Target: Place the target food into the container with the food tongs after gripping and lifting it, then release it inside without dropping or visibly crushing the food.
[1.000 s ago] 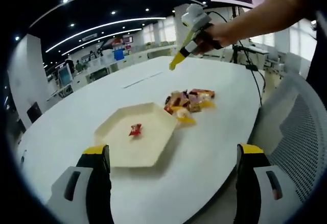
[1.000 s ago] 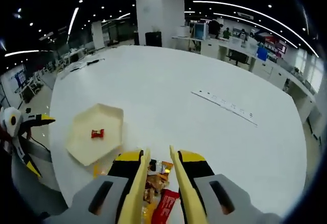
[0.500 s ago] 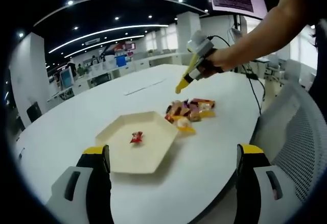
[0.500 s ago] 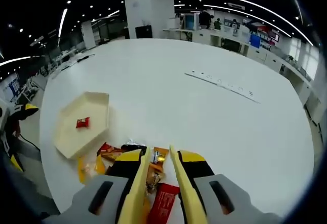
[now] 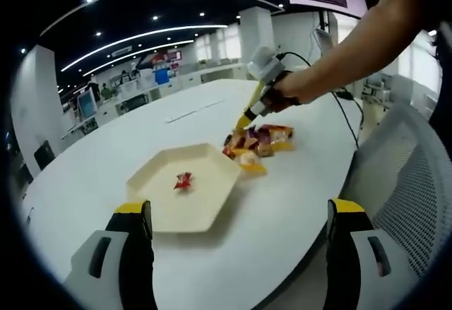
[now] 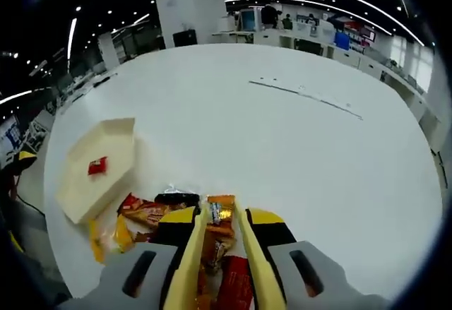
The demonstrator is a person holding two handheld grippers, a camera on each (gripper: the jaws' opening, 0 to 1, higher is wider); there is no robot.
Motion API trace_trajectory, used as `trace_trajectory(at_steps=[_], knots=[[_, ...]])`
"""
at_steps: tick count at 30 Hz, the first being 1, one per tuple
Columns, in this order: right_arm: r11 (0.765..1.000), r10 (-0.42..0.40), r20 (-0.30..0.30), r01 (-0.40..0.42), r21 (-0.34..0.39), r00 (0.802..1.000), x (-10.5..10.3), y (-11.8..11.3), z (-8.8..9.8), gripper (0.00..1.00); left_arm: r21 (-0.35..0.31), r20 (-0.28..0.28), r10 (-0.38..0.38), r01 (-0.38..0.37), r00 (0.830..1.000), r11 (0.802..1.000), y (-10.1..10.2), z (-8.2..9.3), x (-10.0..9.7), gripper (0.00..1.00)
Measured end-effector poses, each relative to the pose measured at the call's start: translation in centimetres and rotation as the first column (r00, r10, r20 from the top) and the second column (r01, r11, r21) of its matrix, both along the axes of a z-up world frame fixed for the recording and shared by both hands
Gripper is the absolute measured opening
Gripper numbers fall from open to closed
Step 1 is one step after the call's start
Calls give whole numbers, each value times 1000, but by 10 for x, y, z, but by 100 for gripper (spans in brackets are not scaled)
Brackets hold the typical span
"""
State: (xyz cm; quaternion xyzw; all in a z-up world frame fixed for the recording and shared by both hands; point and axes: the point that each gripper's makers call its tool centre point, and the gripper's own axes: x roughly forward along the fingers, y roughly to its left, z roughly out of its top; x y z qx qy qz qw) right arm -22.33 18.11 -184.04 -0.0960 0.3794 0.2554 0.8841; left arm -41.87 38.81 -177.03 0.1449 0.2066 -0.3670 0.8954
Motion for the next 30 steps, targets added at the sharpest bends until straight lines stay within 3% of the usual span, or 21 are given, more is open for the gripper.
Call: trace_trajectory(at_steps=[1, 3, 8, 12, 14, 18, 20, 25, 30], knots=[[1000, 8, 22, -8, -10, 1000, 2, 0, 3, 23, 2, 0, 0, 0, 1000, 1000, 0, 0, 0, 99], [1000, 12, 13, -12, 2, 1000, 2, 0, 3, 20, 8, -1, -5, 5, 1000, 1000, 0, -1, 0, 99], [997, 61, 6, -61, -53, 998, 5, 0, 5, 20, 17, 4, 5, -6, 1000, 1000, 2, -2, 1, 99], [996, 74, 13, -74, -43, 997, 6, 2, 19, 20, 15, 1, -1, 1, 1000, 1000, 2, -2, 1, 99], [995, 88, 20, -87, -54, 996, 6, 0, 27, 20, -5, -21, 4, -4, 1000, 1000, 2, -4, 1, 99], [994, 103, 20, -102, -47, 995, 4, -2, 47, 20, -10, 6, 1, -1, 1000, 1000, 1, 1, 1, 99], [990, 121, 38, -118, -77, 992, 5, -3, 56, 20, -2, 7, -15, 15, 1000, 1000, -1, -1, -1, 99], [995, 101, 46, -100, -30, 994, 10, -8, 86, 20, -9, 7, -13, 13, 1000, 1000, -1, 0, -1, 99], [997, 72, 90, -73, 4, 993, 21, -12, 118, 20, -15, 15, -12, 12, 1000, 1000, -1, 2, 0, 99]])
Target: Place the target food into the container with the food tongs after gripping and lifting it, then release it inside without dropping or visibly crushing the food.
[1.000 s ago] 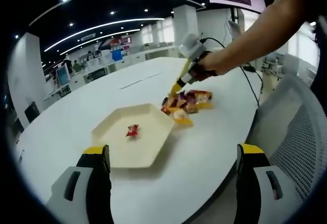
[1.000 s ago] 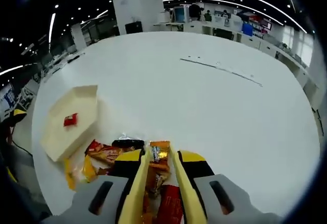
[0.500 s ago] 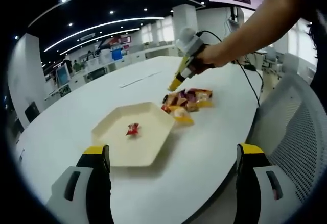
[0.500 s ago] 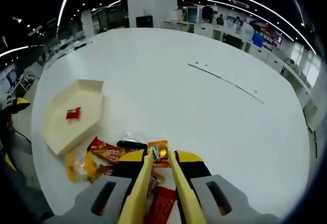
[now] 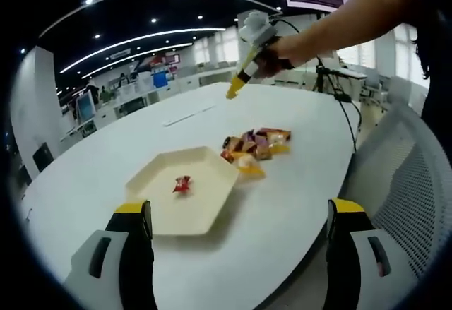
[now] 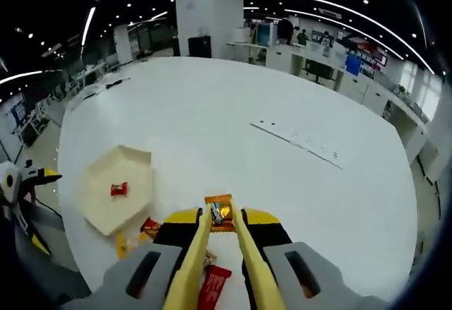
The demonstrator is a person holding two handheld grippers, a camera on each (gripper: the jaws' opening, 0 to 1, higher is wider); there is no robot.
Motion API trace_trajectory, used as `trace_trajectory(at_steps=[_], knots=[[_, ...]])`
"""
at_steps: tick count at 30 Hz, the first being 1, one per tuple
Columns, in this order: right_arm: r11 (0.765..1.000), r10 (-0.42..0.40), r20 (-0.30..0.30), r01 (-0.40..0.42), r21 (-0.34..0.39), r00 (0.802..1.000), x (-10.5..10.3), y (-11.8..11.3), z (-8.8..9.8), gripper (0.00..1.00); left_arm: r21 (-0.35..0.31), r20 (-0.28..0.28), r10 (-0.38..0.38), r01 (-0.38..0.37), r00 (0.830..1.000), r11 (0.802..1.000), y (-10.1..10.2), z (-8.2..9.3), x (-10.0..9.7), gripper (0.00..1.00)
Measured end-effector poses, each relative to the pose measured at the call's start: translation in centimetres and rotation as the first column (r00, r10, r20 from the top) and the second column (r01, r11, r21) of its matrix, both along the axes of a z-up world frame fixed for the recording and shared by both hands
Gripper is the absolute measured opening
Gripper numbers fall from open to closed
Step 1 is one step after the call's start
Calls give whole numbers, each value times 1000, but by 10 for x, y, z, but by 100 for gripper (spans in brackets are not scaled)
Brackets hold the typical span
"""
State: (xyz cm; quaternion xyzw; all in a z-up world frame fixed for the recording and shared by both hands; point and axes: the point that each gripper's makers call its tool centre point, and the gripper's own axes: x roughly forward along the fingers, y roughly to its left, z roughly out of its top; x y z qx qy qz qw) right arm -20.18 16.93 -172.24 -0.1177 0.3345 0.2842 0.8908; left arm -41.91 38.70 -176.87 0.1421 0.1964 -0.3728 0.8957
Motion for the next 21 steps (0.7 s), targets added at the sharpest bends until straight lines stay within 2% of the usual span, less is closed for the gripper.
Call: trace_trajectory(at_steps=[8, 21], knots=[[1000, 0, 31, 0, 5, 1000, -1, -1, 22, 20, -4, 0, -4, 4, 1000, 1000, -1, 1, -1, 99], [999, 36, 61, -36, -8, 998, -6, 9, 36, 20, 10, -8, -19, 19, 1000, 1000, -3, -1, -3, 99]])
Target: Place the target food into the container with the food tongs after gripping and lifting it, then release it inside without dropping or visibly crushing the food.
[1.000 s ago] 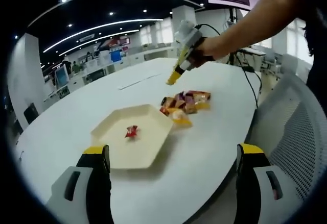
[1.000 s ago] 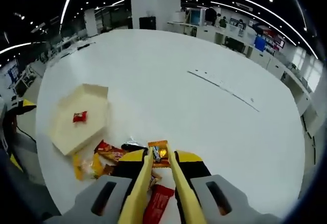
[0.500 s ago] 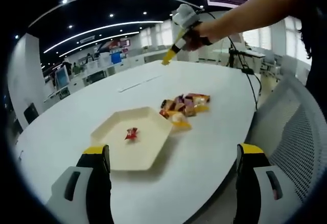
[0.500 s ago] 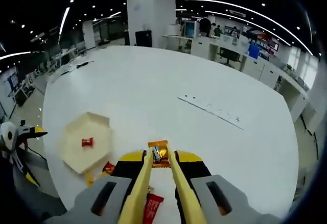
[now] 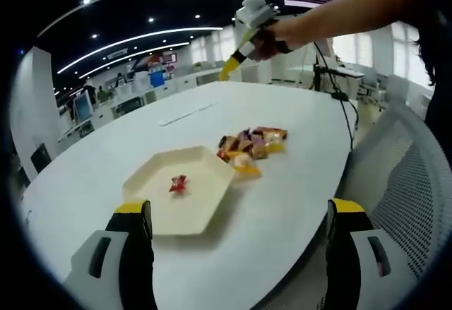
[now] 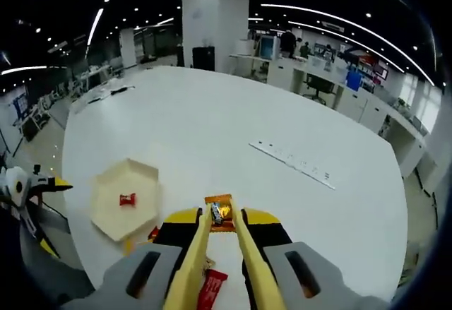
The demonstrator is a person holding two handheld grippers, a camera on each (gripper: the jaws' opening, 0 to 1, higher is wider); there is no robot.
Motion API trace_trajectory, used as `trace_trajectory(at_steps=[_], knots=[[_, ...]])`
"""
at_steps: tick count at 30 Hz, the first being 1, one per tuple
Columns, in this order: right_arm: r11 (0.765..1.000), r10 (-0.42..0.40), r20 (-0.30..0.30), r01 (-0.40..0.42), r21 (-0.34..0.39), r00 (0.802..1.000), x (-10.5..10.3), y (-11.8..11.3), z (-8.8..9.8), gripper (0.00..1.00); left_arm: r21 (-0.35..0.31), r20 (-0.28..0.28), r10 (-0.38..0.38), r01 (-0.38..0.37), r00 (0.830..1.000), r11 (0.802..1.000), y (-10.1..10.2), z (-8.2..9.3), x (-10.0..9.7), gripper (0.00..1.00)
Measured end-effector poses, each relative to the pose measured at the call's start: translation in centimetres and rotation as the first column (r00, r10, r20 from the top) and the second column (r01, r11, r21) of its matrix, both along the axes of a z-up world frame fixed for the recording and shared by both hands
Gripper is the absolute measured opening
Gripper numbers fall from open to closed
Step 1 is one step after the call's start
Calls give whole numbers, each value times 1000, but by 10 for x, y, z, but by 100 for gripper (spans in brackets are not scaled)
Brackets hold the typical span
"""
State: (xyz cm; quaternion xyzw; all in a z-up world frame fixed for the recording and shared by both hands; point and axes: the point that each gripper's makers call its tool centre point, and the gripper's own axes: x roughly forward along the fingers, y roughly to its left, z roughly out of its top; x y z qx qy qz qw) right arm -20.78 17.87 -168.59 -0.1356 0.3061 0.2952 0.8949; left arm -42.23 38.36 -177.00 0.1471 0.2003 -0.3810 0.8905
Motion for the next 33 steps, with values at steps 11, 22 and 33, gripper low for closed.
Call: trace_trajectory(at_steps=[11, 22, 33], knots=[[997, 74, 26, -75, 24, 997, -3, 45, 16, 20, -3, 6, 9, -9, 1000, 1000, 1, 1, 1, 99], [982, 184, 34, -185, 37, 982, -15, 105, 21, 20, -3, 6, 7, -7, 1000, 1000, 1, 1, 1, 99], [943, 319, 29, -320, 86, 947, -43, 182, 28, 20, -3, 4, 6, -6, 1000, 1000, 1, 1, 1, 99]])
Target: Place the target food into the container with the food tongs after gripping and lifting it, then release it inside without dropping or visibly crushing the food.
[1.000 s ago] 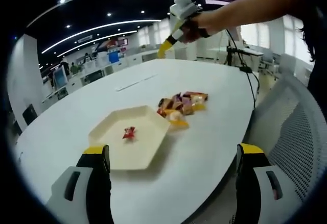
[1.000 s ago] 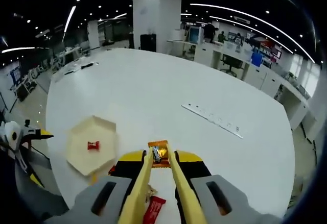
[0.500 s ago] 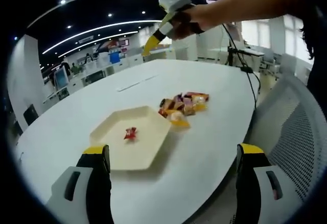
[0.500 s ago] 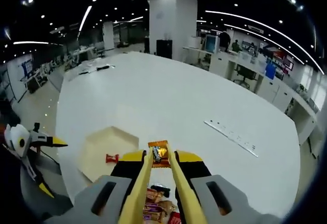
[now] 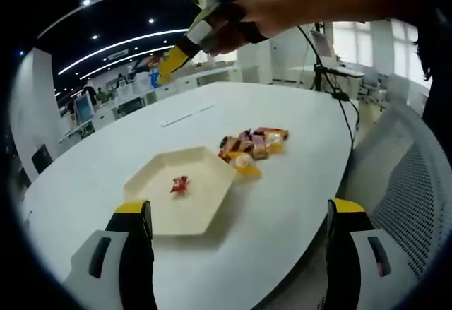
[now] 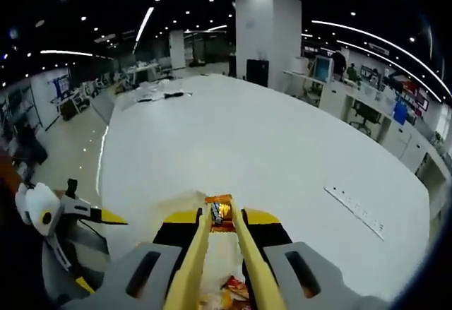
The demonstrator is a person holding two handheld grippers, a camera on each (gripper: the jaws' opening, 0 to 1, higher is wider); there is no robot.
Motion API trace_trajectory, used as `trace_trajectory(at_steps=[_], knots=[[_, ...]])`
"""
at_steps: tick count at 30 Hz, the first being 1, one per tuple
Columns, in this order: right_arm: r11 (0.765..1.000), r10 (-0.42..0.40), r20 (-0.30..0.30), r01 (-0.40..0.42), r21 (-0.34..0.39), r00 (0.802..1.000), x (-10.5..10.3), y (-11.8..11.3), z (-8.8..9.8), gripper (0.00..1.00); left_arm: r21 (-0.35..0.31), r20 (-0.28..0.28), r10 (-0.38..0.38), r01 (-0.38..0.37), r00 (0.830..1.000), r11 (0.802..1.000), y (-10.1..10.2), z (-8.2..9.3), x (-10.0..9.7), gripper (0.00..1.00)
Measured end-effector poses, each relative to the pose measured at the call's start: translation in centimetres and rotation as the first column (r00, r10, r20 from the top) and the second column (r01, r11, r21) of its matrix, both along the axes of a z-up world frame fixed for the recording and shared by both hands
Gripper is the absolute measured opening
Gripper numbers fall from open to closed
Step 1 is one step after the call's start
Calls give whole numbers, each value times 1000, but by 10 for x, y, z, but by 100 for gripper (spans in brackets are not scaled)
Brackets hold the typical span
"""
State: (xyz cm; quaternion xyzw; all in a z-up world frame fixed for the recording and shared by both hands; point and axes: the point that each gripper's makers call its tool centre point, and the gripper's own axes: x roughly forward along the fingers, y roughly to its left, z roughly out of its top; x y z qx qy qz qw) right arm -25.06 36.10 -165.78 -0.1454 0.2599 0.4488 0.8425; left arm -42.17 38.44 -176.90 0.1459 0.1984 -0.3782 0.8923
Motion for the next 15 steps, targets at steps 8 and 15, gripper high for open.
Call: trace_trajectory(at_steps=[8, 15], knots=[[996, 84, 0, -84, -6, 996, -16, 33, -2, 22, 0, 0, 8, -8, 1000, 1000, 1, 0, 1, 99], [995, 99, 14, -99, 0, 995, -18, 31, 3, 24, 0, 6, 13, -13, 1000, 1000, 2, 1, 2, 99]])
